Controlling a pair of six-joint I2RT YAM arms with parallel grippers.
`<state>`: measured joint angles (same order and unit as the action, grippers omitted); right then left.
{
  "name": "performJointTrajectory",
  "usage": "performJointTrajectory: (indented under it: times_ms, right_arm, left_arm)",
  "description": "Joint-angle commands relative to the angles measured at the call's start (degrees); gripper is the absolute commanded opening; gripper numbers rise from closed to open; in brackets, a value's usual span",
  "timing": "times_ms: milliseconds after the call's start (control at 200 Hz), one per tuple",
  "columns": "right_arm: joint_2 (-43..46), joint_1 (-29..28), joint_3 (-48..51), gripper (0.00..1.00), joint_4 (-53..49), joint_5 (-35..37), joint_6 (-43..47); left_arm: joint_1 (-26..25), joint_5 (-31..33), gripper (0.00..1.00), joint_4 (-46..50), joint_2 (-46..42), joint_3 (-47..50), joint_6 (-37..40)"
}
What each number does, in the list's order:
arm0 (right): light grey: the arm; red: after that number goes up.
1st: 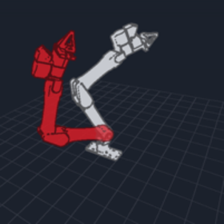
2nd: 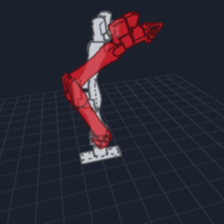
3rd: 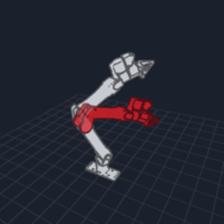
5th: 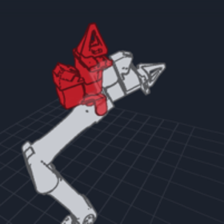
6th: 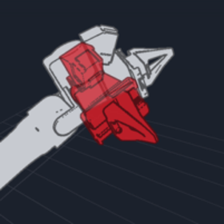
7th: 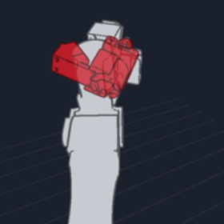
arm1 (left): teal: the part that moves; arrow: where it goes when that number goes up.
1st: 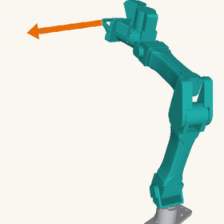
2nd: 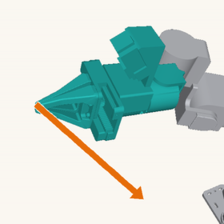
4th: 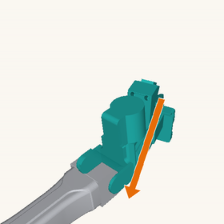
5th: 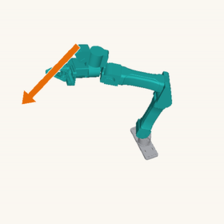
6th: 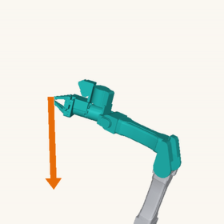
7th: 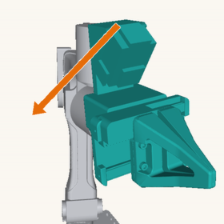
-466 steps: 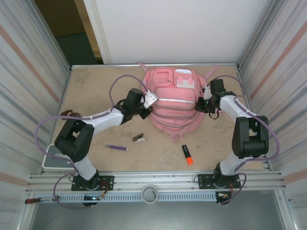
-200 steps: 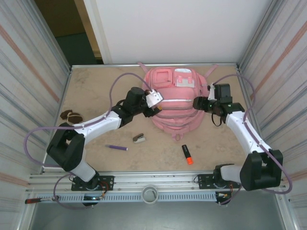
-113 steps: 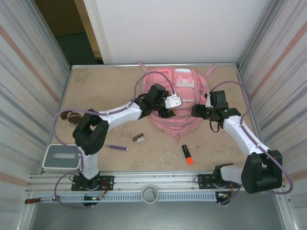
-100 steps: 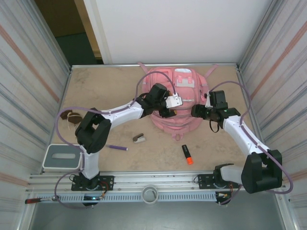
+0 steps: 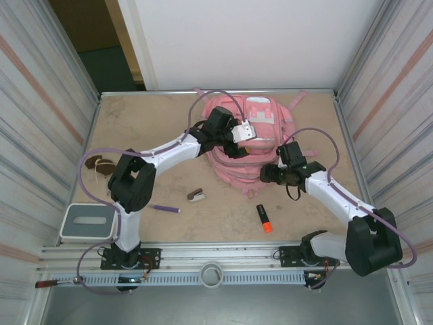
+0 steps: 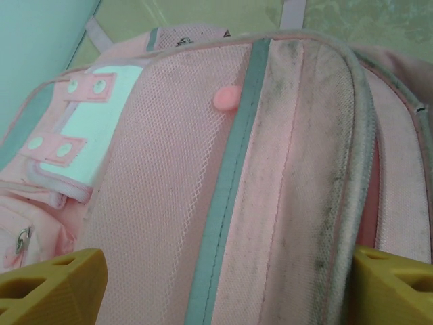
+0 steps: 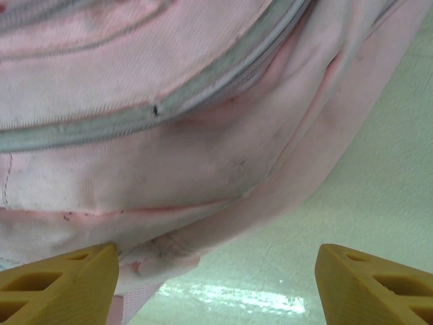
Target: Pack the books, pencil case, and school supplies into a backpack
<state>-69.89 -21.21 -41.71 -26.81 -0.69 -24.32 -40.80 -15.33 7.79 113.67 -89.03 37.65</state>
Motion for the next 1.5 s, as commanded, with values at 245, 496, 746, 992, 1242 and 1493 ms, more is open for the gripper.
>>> performJointTrajectory:
  times_ms: [245, 496, 746, 992, 1242, 1493]
  right_arm:
    - [4.16, -10.64, 3.83, 0.75, -7.57, 3.07, -9.52]
    - [5.03, -20.85, 6.54, 0.72, -13.94, 6.34, -18.26]
    - [-1.39, -26.26, 8.29, 0.55, -11.38, 6.92, -20.69]
    - [-6.81, -28.36, 8.45, 0.36, -8.76, 8.25, -19.09]
    - [-2.7, -27.83, 3.56, 0.12, -11.66, 10.2, -14.99]
    - [10.35, -15.67, -0.31, 0.09, -1.22, -3.86, -12.55]
  left_arm:
    - [1.51, -4.76, 0.66, 2.71, 2.3, -3.7, -2.43]
    - [1.51, -7.61, 0.43, 1.92, 1.47, -2.38, -4.77]
    - [1.59, -9.15, 0.3, 1.29, 0.77, -2.85, -5.98]
    - [1.57, -9.71, 0.13, 1.61, 0.48, -2.72, -6.67]
    - [1.53, -10.44, 0.0, 0.59, -0.94, -2.65, -9.56]
    - [1.67, -12.67, 0.0, -0.82, -3.19, -3.91, -14.32]
